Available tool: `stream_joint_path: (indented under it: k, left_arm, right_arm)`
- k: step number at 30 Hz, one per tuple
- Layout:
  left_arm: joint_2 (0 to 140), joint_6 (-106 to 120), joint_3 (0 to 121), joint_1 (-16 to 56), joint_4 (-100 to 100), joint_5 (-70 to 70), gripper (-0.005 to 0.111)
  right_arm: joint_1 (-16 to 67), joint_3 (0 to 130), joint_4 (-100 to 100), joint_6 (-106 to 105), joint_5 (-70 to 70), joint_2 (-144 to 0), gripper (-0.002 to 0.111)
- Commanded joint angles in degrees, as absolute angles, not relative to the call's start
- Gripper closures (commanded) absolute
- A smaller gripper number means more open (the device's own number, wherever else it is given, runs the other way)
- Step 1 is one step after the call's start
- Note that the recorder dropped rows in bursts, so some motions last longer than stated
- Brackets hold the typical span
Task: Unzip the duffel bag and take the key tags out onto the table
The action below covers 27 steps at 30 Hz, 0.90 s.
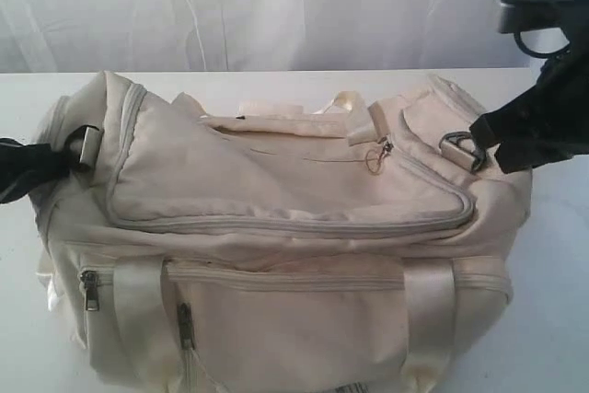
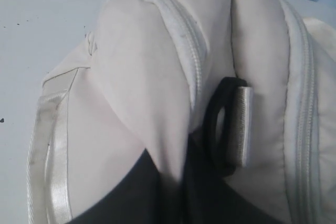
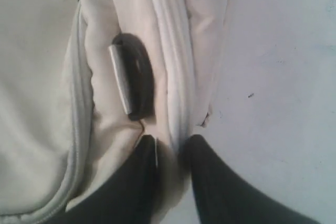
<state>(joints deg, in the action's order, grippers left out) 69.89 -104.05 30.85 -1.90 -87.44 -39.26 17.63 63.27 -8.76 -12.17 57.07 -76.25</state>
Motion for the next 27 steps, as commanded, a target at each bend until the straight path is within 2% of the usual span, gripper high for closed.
stream_joint_path:
  k: [1, 4, 7, 13, 19, 23, 27]
  left_arm:
    - [68.5, -103.7, 31.4, -2.4, -87.8, -37.7, 0.073]
    - [65.7, -99.0, 32.2, -2.8, -87.2, -37.8, 0.049]
    - [61.4, -97.8, 34.5, -2.8, -87.6, -37.8, 0.034]
    - [55.3, -96.1, 41.5, -2.7, -87.4, -45.9, 0.033]
    - [56.7, -94.4, 44.9, -1.9, -83.8, -49.5, 0.033]
    - [61.0, -89.3, 44.9, 2.6, -78.6, -49.5, 0.033]
    - [67.9, -85.0, 44.9, 11.0, -73.8, -48.0, 0.033]
  right_arm:
    - [17.1, 62.9, -8.6, -9.7, 55.4, -75.4, 0.051]
    - [17.1, 62.9, -8.6, -9.8, 52.7, -74.4, 0.033]
    - [17.1, 62.9, -8.6, -10.2, 49.6, -73.2, 0.032]
    - [17.1, 62.9, -9.1, -10.2, 39.6, -73.2, 0.032]
    - [17.1, 62.9, -14.8, -10.2, 33.2, -76.8, 0.032]
    - [17.1, 62.9, -17.5, -10.2, 31.8, -80.2, 0.032]
    - [17.1, 62.9, -18.3, -10.2, 30.8, -82.4, 0.032]
